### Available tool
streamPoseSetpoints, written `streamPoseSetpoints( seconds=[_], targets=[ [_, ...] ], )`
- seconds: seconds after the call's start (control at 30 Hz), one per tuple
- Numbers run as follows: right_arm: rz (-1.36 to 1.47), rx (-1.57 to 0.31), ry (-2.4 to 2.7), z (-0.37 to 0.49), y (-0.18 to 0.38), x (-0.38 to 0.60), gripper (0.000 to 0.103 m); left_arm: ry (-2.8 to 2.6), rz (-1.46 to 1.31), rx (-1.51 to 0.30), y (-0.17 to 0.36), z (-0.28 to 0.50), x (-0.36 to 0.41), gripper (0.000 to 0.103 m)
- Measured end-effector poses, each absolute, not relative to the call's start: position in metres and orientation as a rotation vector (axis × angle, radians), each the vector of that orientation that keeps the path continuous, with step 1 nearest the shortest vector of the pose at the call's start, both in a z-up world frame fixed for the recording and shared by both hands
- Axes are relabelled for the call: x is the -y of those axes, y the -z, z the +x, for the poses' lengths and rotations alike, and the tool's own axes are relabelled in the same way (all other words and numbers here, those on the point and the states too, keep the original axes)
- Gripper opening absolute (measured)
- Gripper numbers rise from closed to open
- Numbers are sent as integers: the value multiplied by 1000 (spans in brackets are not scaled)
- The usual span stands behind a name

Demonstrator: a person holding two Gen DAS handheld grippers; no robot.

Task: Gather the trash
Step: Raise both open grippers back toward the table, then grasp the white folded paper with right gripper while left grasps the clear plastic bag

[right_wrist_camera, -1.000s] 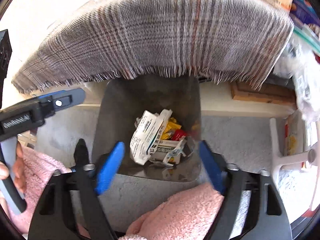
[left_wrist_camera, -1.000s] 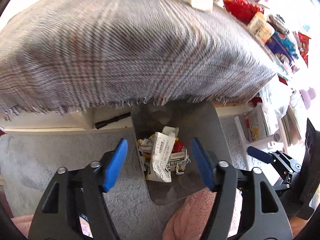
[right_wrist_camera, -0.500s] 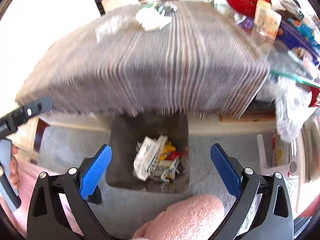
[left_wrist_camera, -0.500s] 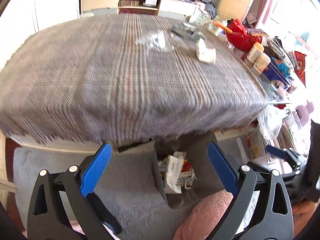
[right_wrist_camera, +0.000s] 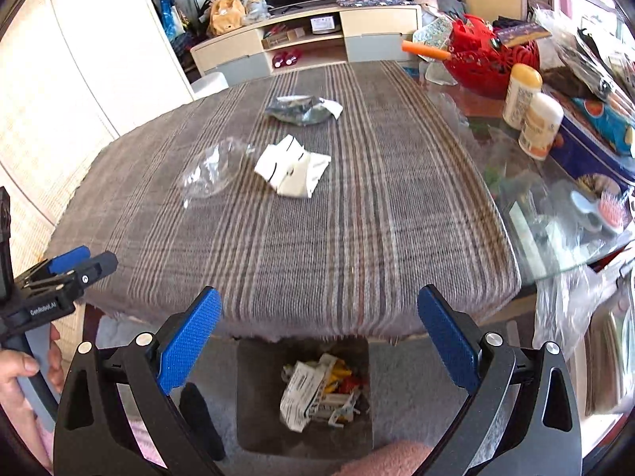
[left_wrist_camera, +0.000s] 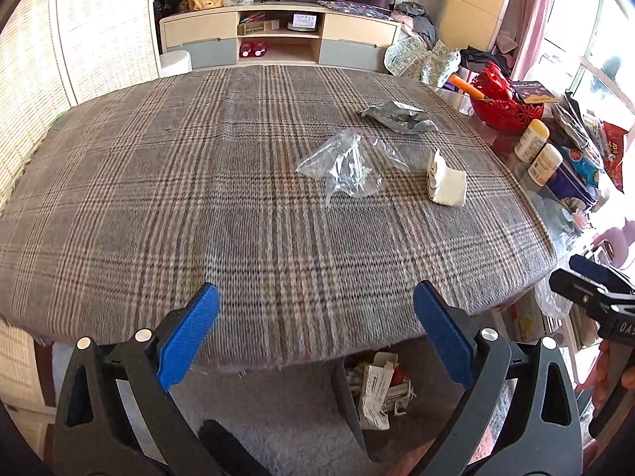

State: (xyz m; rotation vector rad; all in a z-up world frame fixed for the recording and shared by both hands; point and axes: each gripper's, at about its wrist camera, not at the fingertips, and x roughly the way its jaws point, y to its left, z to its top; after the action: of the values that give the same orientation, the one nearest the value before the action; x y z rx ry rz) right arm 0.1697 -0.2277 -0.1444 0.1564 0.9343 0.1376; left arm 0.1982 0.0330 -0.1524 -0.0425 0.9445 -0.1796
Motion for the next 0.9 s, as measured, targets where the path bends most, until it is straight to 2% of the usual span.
streamPoseSetpoints(
  seconds=[0.47, 0.53, 0.63, 0.7, 0.8, 0.9],
  targets=[
    [215, -924, -129, 251, 139, 223, 98, 185, -21, -954, 160, 263, -26, 93],
    [257, -924, -126, 262, 140, 228, 92, 182, -17, -954, 162, 271, -25, 93],
    [276, -929, -130, 277, 140, 230, 76, 177, -14, -954, 164, 280, -23, 93],
    [276, -943, -139, 285, 143, 229, 61, 177, -15, -958, 167, 285, -22, 93],
    [264, -977, -159, 296, 150, 224, 47, 181, -11, -964, 170, 292, -18, 93],
    [260, -1015, -177, 303, 161, 218, 38, 185, -9, -962, 172, 297, -14, 93]
  ],
)
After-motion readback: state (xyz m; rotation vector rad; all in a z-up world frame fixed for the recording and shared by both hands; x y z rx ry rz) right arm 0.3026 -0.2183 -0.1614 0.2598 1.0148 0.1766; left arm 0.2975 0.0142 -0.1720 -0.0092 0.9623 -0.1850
